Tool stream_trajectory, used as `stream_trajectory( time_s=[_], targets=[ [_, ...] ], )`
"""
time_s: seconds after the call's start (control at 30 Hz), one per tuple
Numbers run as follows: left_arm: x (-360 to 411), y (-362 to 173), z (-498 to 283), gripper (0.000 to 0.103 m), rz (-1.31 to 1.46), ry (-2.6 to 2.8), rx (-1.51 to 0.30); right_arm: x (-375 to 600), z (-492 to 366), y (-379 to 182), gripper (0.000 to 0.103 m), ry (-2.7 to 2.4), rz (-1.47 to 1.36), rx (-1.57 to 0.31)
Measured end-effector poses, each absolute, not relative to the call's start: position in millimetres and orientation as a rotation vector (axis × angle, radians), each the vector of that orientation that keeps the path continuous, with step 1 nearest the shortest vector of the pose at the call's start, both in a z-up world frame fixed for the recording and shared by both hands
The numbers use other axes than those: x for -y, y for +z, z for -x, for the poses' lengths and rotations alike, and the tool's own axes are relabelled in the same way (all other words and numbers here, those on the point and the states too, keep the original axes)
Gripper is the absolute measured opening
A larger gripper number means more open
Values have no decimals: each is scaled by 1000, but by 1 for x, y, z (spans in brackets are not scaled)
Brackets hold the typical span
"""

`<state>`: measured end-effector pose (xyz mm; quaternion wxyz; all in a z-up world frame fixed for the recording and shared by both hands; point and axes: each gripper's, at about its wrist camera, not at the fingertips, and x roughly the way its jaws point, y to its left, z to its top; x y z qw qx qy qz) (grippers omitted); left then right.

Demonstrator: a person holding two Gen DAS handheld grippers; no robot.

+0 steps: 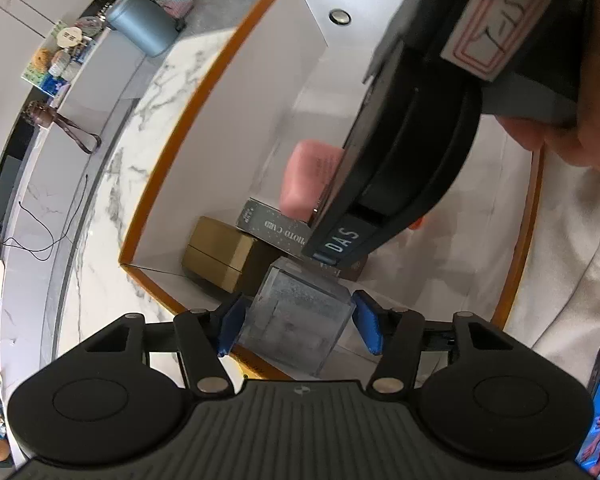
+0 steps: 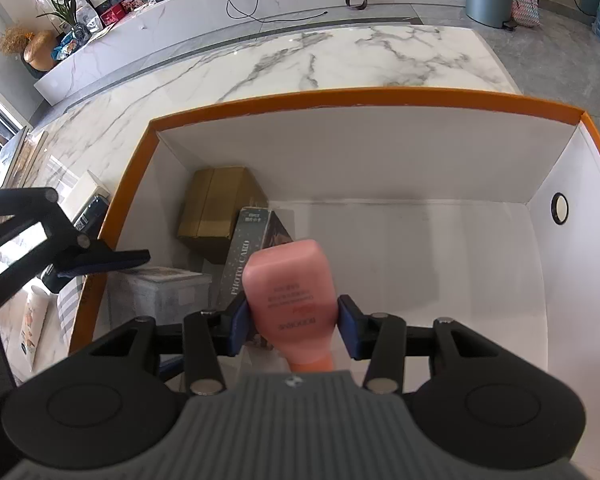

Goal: Organize rigid objects

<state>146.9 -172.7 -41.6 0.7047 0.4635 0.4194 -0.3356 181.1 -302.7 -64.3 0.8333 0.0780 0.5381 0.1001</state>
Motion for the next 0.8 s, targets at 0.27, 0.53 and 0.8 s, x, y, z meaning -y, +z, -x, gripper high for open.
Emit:
stream_trajectory(
  time_s=[0.27, 0.53, 0.8],
  targets=[
    [173, -51, -160, 67, -1044, -793, -969, 304, -182, -64, 47, 216, -169, -1143],
    [168, -56, -163, 76, -1038, -750, -913, 306, -185, -65, 47, 194, -198, -1154],
    [158, -37, -157, 75, -918, -737, -855, 311, -193, -73, 47, 120, -273, -1182]
  ],
)
